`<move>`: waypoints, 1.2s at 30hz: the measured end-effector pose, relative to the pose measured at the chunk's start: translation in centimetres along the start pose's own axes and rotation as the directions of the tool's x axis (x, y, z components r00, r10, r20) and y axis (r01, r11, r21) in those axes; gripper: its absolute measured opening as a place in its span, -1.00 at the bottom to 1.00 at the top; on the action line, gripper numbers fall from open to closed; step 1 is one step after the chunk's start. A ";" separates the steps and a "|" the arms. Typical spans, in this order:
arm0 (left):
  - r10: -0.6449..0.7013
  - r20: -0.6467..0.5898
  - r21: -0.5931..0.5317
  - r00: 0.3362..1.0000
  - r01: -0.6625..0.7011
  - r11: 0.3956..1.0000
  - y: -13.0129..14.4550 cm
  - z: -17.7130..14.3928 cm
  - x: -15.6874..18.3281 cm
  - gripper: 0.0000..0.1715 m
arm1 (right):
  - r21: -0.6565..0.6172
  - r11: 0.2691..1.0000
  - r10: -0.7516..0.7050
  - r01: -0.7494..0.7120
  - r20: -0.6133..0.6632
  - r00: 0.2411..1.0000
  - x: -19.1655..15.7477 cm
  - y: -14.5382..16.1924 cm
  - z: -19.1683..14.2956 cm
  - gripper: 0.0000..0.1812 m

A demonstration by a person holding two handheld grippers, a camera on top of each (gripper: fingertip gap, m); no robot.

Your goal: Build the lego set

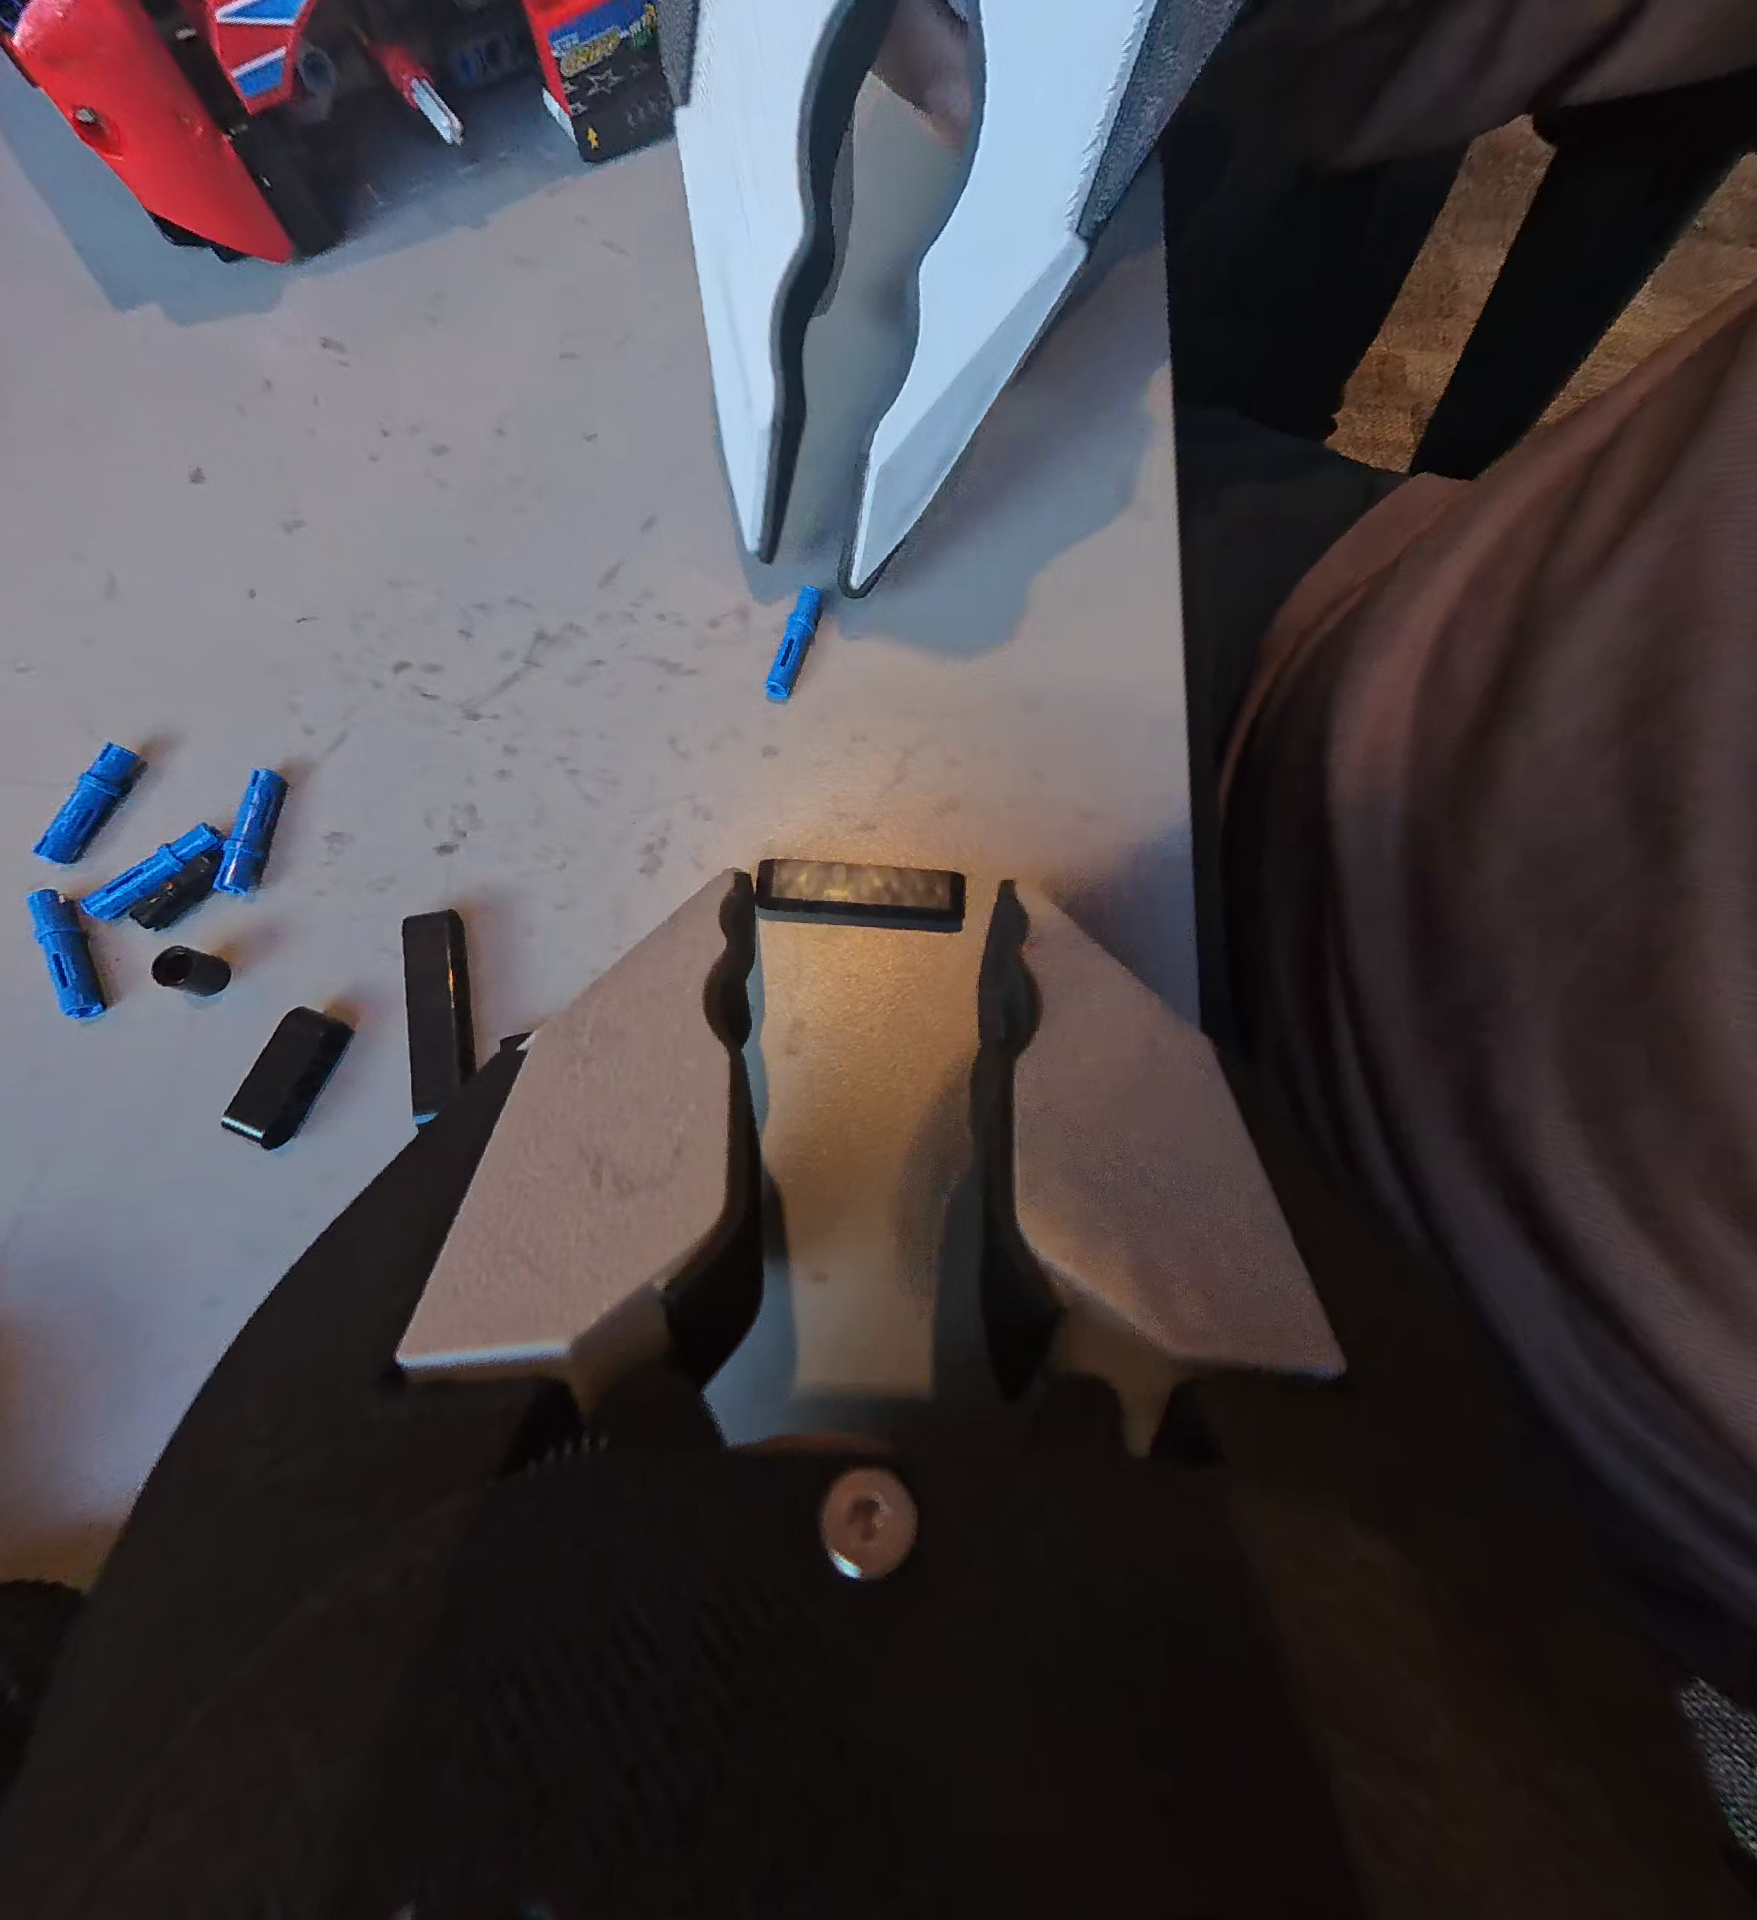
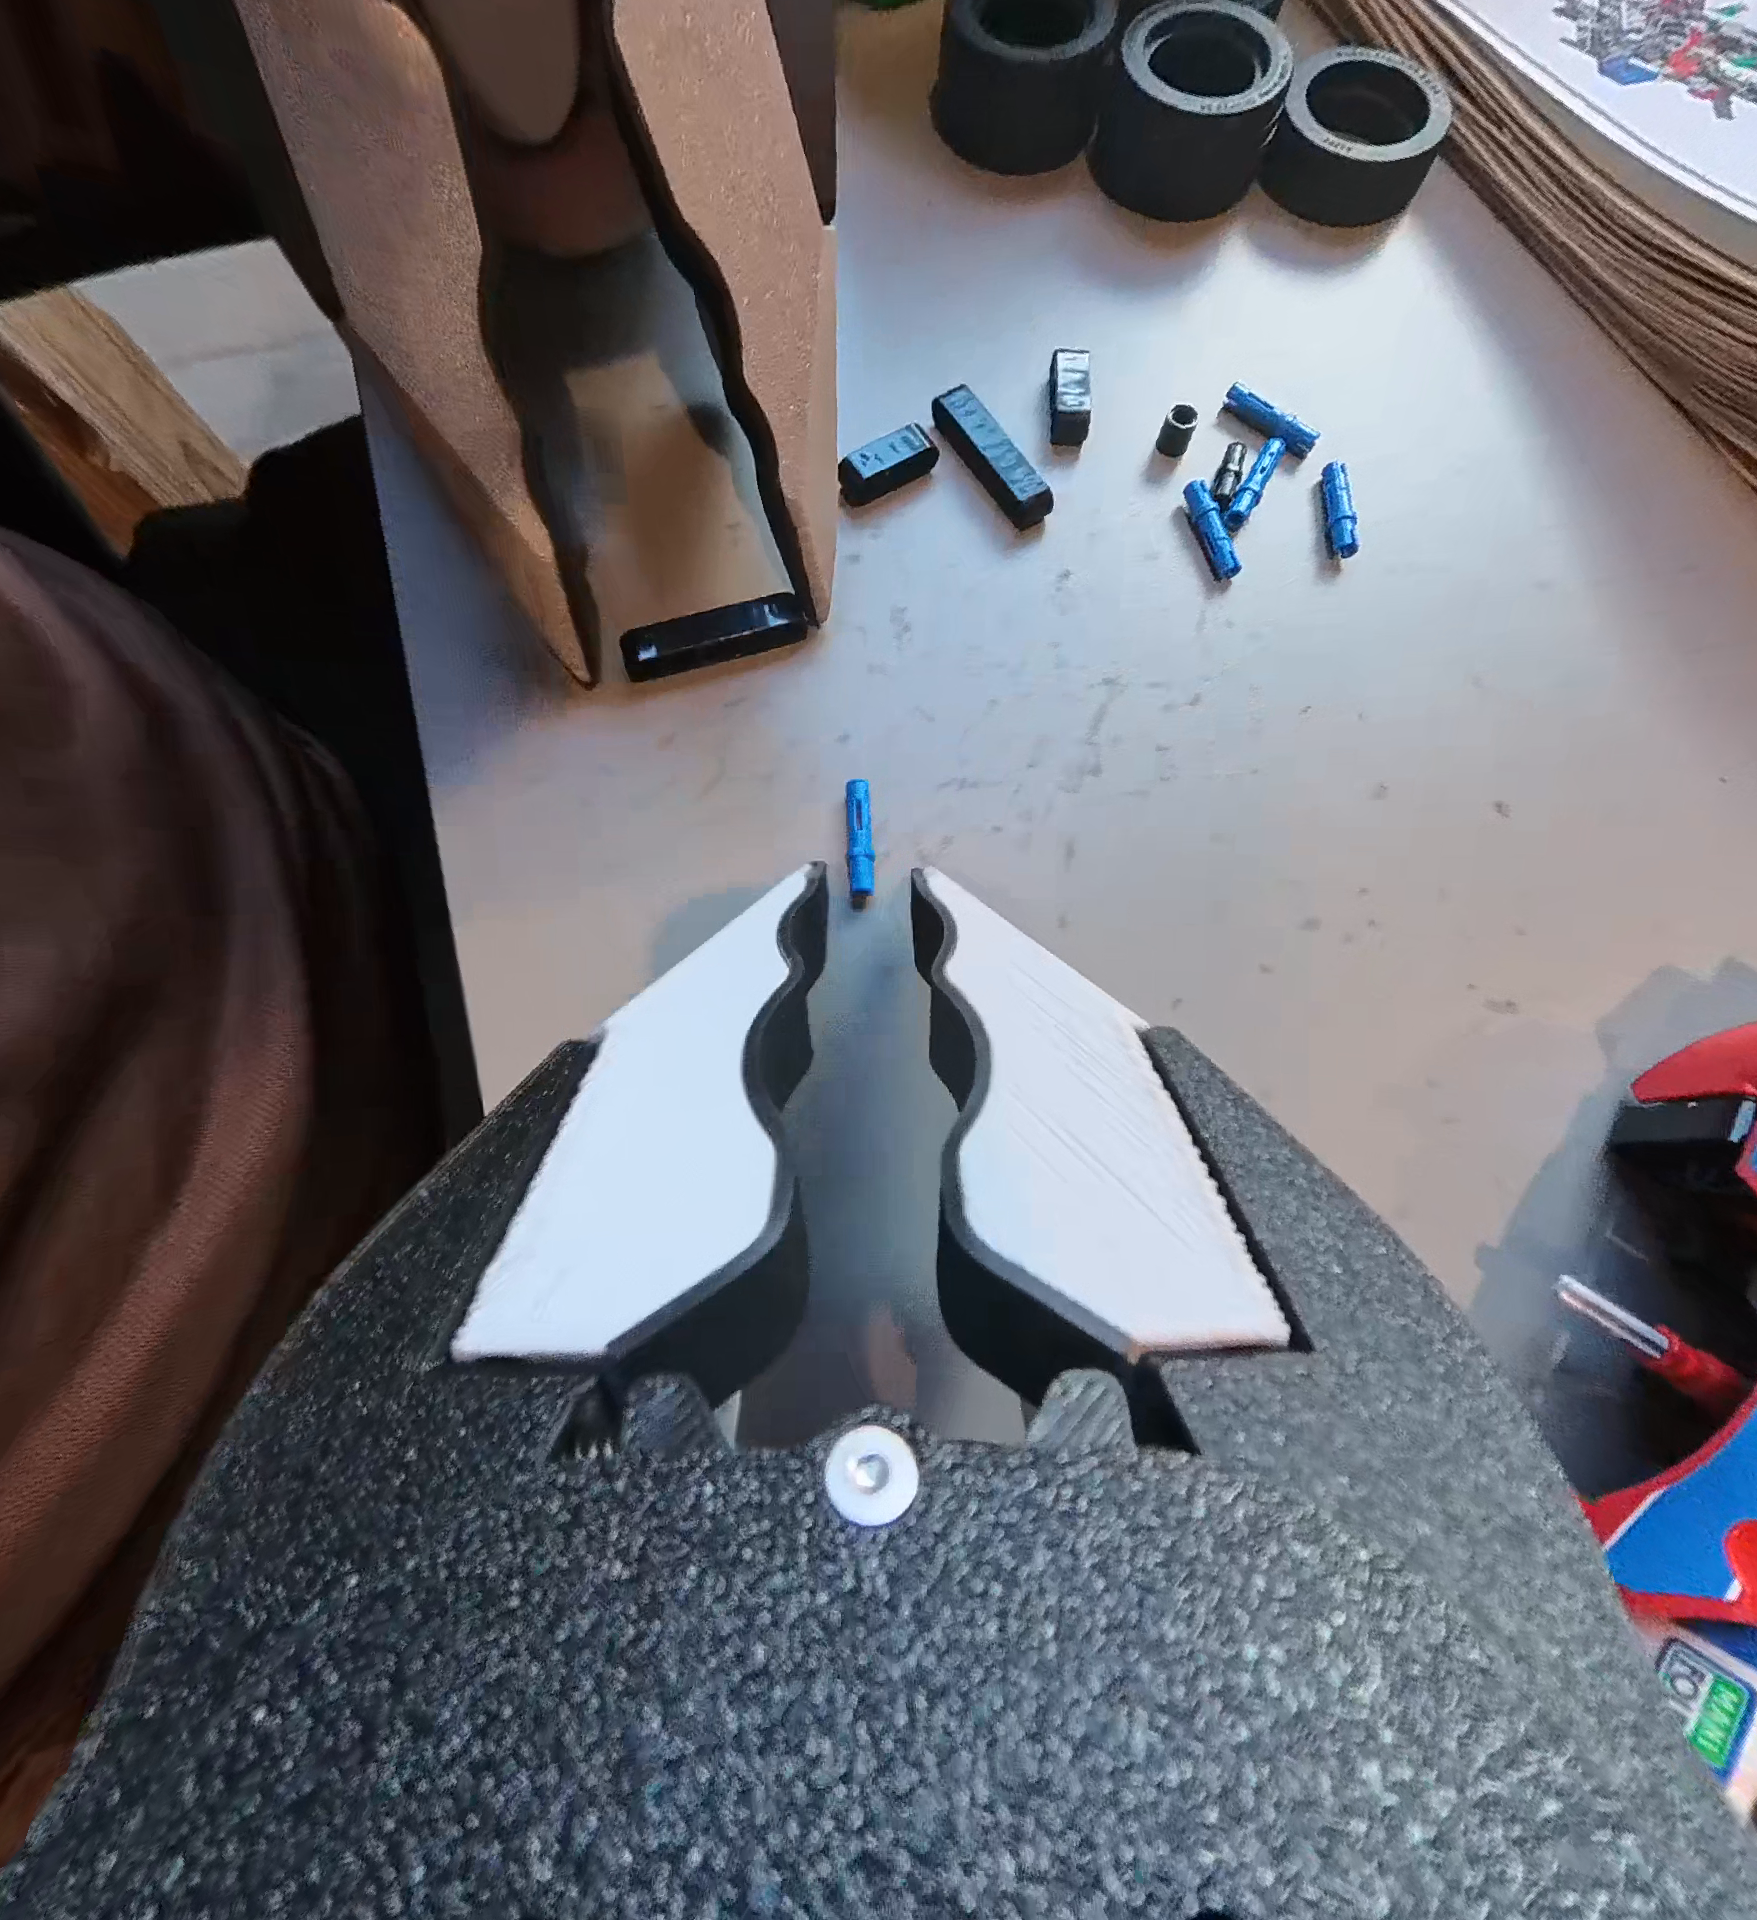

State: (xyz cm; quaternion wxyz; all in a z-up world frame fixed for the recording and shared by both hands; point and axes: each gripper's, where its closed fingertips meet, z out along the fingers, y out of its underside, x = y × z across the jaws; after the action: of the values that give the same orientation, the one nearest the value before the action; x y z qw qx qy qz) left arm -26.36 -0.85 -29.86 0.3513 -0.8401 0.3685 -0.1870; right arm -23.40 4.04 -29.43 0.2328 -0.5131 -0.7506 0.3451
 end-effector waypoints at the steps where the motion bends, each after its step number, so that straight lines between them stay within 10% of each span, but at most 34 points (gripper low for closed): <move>1: -0.003 -0.001 0.001 1.000 0.003 1.000 0.0 0.0 0.0 -0.49 | 0.001 1.000 0.005 -0.005 0.008 1.000 0.0 -0.1 0.1 -0.81; 36: -0.001 0.023 -0.005 1.000 0.001 1.000 0.0 0.1 -0.3 -0.55 | -0.027 0.985 -0.166 0.169 0.087 0.982 -2.2 -2.3 3.5 -0.97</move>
State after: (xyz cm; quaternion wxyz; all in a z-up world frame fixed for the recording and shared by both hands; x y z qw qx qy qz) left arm -26.55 -0.58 -29.98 0.3533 -0.8433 0.3645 -0.1767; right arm -26.41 0.44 -29.95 0.2200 -0.4369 -0.8062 0.3329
